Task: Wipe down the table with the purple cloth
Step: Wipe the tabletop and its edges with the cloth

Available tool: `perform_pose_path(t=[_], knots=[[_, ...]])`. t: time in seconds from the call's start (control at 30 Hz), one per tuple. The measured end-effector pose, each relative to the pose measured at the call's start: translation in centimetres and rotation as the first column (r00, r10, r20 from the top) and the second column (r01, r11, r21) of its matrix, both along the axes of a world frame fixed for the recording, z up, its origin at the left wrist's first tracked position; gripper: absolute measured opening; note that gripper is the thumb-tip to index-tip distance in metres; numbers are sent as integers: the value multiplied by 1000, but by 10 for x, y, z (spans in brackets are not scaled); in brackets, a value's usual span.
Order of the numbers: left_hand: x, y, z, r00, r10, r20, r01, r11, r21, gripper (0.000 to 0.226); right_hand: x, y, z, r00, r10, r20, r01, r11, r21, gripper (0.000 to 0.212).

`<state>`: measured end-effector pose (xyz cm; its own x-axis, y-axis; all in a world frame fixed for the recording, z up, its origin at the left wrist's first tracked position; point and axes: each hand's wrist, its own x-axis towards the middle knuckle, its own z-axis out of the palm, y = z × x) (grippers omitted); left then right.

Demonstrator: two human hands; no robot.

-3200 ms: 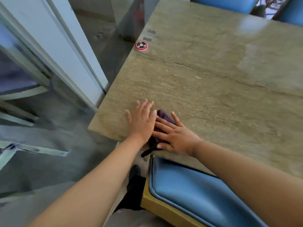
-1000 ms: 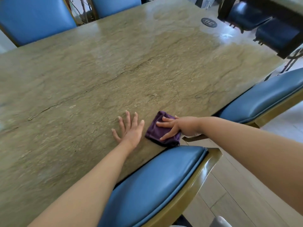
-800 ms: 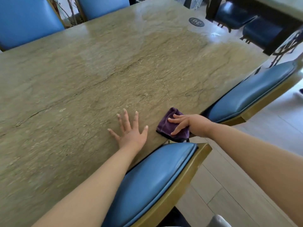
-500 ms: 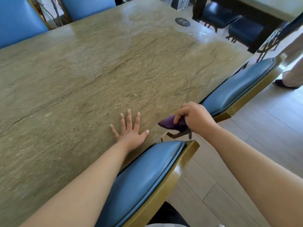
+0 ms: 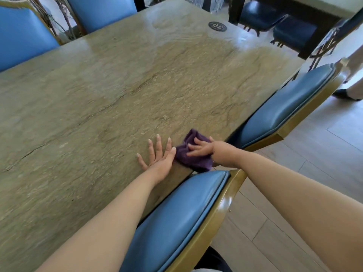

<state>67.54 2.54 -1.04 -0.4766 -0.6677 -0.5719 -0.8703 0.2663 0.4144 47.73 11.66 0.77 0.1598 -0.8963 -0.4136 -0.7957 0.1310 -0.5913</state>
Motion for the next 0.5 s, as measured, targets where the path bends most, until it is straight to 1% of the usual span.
perform_pose_path(t=[0.03,0.07,0.13,0.2,0.27,0.4,0.5], knots=[[1,0,-1,1000,11,-19,-10,1000,11,51,-8,8,1,999,-18,38,18,1000,0,71],[2,-1,-1,1000,13,-25,-13,1000,24,51,-18,10,1,999,-34,21,34,999,-7,66],[2,-2,-4,1000,4,-17,-4,999,39,52,-36,2,0,991,-107,-77,104,994,-43,63],[0,-4,-8,1000,1,-7,-1,999,41,52,-39,-13,0,967,-222,-128,216,974,-64,72],[-1,-4,-8,1000,-1,14,0,1000,29,52,-34,-23,0,964,-227,-138,226,974,-22,80],[-3,-1,-2,999,-22,43,23,1000,-8,53,-30,-17,4,986,-168,-24,169,982,81,80],[-3,0,1,998,-40,54,41,999,-13,53,-17,-4,5,986,-158,42,156,986,64,70]])
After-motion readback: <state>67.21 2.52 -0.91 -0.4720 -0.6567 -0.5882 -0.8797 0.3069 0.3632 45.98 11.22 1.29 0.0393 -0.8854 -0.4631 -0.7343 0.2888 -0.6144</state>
